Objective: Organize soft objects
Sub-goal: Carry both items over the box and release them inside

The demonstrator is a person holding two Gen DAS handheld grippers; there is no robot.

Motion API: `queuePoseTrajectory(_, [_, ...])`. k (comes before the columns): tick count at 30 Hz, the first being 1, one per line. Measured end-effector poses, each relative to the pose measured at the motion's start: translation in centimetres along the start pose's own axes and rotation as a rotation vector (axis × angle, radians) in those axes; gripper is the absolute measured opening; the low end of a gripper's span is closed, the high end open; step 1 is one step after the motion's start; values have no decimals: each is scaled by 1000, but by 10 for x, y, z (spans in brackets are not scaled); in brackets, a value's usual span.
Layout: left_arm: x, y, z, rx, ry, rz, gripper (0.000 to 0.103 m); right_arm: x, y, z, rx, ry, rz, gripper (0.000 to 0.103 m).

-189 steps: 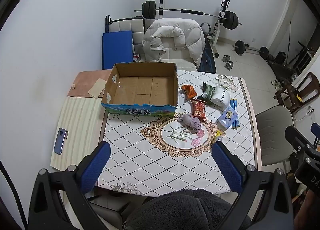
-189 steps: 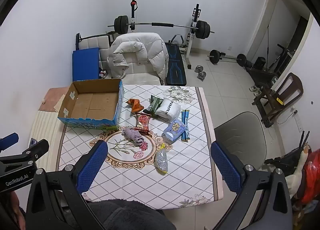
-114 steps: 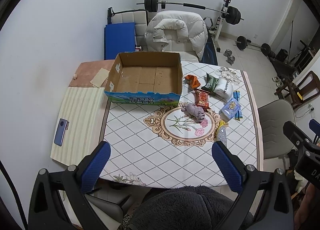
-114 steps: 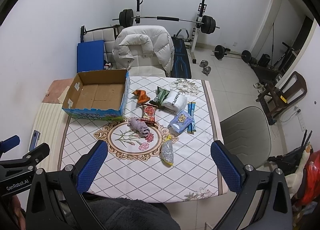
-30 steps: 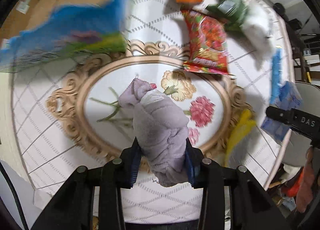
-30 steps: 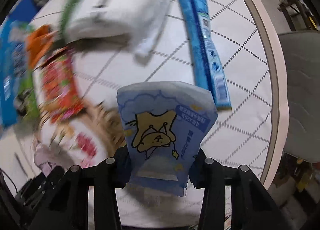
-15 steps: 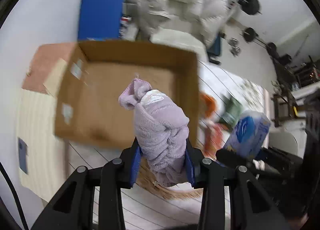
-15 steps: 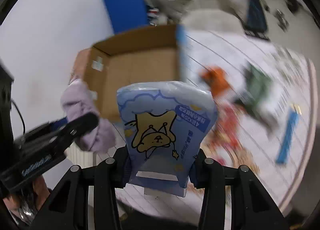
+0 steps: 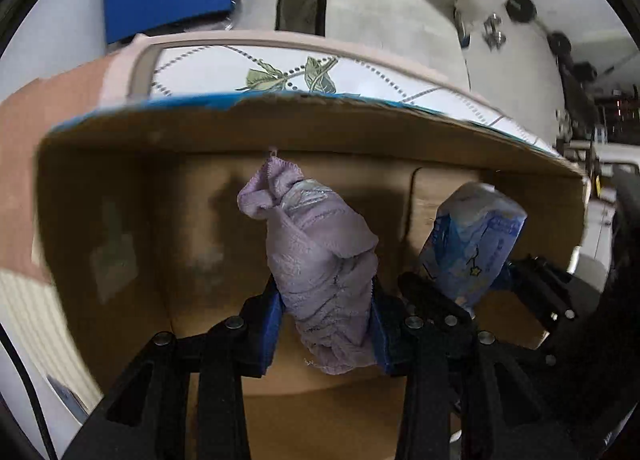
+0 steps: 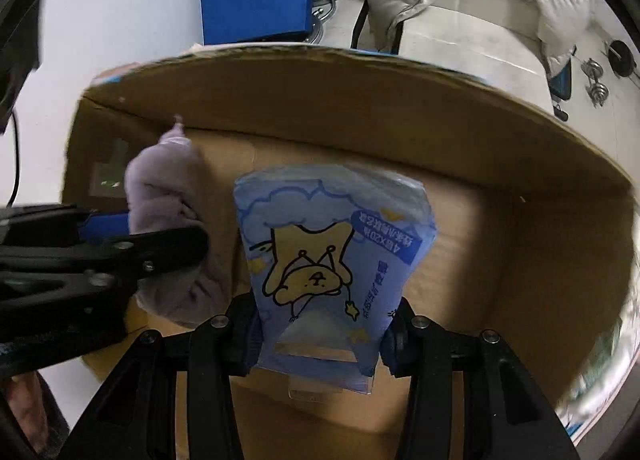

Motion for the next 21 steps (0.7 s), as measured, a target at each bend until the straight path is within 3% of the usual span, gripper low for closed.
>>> queuePoseTrajectory(4, [11, -4, -10, 7, -43, -13, 38, 20, -3, -14, -7, -15, 18, 49])
queuePoseTrajectory(6, [14, -7, -9, -13, -60, -30, 38, 27, -3, -19, 1, -34, 27, 56])
queuePoseTrajectory(7, [14, -7, -9, -20, -64, -42, 39, 26, -4, -18, 2, -37, 40, 65])
queuePoseTrajectory(8, [14, -7, -7, -20, -66, -50, 45, 28, -3, -18, 3, -40, 48, 77])
queuePoseTrajectory(9, [12, -7, -5, -20, -65, -52, 49, 29, -3, -18, 5, -45, 52, 83])
queuePoseTrajectory(11, [3, -6, -2, -21, -37, -64, 72, 31, -2, -17, 12, -54, 57, 96])
queuePoseTrajectory(14, [-14, -1, 7, -19, 19, -79, 90, 23, 2, -11, 50, -54, 61, 103])
queuePoseTrajectory(17, [-30, 4, 18, -15, 87, -104, 99, 11, 6, -4, 66, -24, 85, 103])
queuePoseTrajectory(21, [-52, 19, 41, -6, 172, -112, 101, -14, 16, 11, 118, 44, 87, 103])
Point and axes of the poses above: each gripper's, at about its wrist camera, not at the fingertips, and x roughly the way its jaws point, y to its right, z to its underside, the point moved 2 cm from there along x, roughly the way its jaws point, and after that the axes turned 12 degrees about z, right-handed, at the moved point
